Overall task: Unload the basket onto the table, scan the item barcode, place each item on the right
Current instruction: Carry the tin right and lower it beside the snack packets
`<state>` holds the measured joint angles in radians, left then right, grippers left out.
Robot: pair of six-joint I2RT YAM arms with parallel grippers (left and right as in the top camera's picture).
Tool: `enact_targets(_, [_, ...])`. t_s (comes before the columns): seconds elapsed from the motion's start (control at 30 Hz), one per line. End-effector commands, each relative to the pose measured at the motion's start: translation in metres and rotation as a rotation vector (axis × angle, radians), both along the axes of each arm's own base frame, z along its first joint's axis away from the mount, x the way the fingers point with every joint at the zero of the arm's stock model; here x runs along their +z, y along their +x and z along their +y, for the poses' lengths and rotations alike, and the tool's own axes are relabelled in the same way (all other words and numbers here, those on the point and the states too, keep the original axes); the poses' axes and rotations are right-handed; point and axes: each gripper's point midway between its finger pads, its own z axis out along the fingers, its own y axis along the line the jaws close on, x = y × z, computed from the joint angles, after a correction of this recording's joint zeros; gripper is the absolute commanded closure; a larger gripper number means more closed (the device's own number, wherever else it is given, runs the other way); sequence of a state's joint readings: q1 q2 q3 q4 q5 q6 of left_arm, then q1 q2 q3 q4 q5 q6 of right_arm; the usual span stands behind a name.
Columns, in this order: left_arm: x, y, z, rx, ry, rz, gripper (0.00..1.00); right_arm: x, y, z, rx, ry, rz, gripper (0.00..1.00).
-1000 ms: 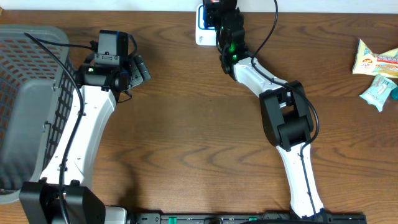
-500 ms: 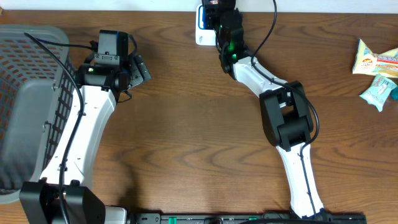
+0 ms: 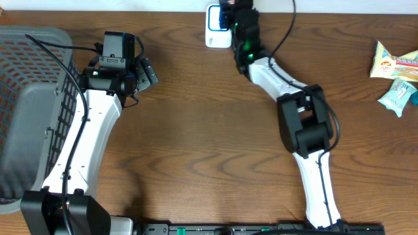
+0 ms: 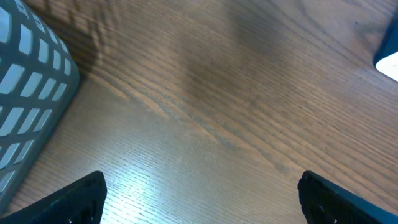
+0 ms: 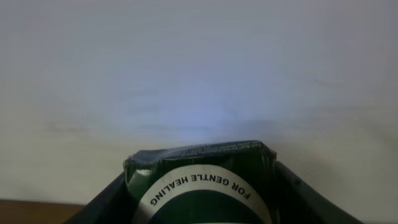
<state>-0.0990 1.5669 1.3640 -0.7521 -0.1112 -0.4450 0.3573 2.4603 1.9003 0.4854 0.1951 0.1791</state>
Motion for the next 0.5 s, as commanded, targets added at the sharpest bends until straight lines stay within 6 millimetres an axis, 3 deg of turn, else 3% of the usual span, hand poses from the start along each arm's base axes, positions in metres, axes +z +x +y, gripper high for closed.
enact_targets(0.0, [-0.001, -0.002, 0.004, 0.013, 0.011, 0.005, 0.02, 0.08, 0.001, -0.048, -0.084, 0.028, -0.083, 0.52])
enact_targets(0.1, [-0.001, -0.002, 0.004, 0.013, 0.011, 0.005, 0.02, 0.085, 0.002, -0.082, -0.132, 0.01, -0.036, 0.52])
enact_targets(0.2, [-0.001, -0.002, 0.004, 0.013, 0.011, 0.005, 0.02, 0.085, 0.0, -0.128, -0.196, -0.012, 0.035, 0.5])
enact_targets(0.33, [-0.001, -0.002, 0.004, 0.013, 0.011, 0.005, 0.02, 0.065, -0.009, -0.2, -0.301, -0.047, 0.191, 0.53])
enact_targets(0.47, [-0.001, -0.002, 0.004, 0.013, 0.011, 0.005, 0.02, 0.028, -0.028, -0.269, -0.401, -0.069, 0.368, 0.51])
